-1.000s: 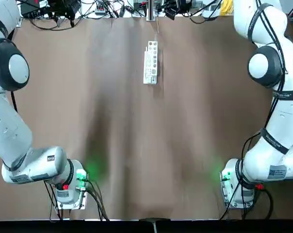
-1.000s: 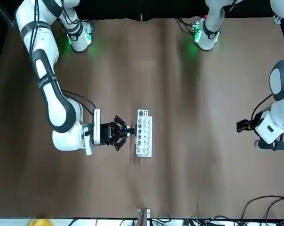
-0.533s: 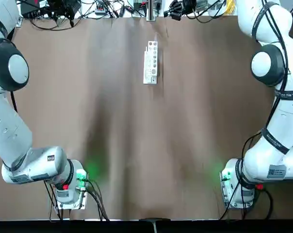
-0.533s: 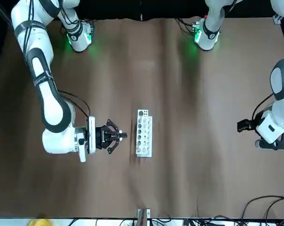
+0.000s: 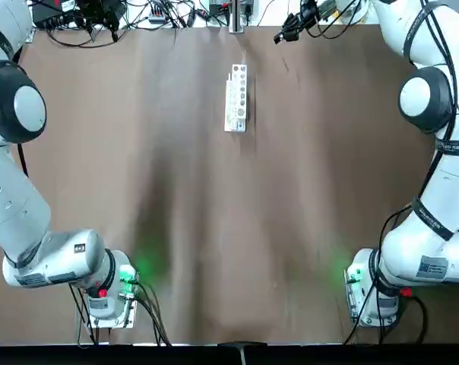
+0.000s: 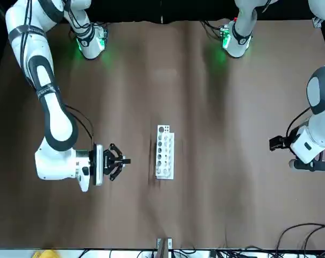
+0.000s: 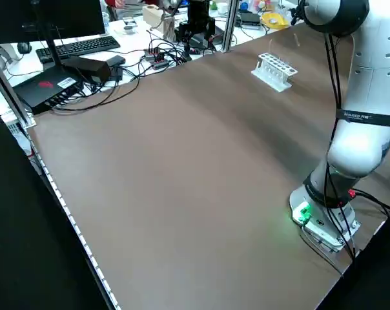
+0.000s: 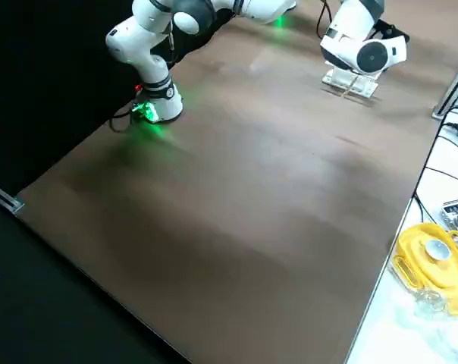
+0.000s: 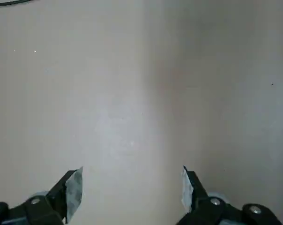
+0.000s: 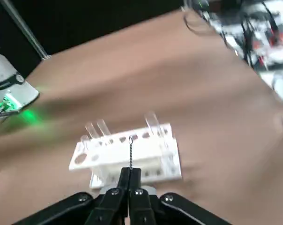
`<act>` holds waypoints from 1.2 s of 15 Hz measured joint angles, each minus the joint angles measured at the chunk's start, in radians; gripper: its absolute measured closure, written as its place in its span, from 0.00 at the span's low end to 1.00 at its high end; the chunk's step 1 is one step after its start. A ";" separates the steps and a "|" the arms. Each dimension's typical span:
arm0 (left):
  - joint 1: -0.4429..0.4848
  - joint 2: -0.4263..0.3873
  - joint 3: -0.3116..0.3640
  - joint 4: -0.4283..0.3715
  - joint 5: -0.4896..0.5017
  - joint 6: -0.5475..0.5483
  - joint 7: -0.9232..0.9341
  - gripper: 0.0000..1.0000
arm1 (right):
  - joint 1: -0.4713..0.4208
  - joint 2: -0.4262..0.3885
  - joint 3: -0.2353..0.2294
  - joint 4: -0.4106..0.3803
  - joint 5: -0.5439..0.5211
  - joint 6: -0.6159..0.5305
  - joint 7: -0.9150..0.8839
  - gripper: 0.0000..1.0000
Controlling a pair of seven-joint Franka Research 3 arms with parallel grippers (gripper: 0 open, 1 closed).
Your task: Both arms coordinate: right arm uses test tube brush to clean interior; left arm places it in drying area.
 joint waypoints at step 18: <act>0.000 0.029 0.000 -0.009 0.004 -0.002 0.000 0.00 | 0.179 0.020 -0.144 -0.030 -0.390 0.194 1.269 0.97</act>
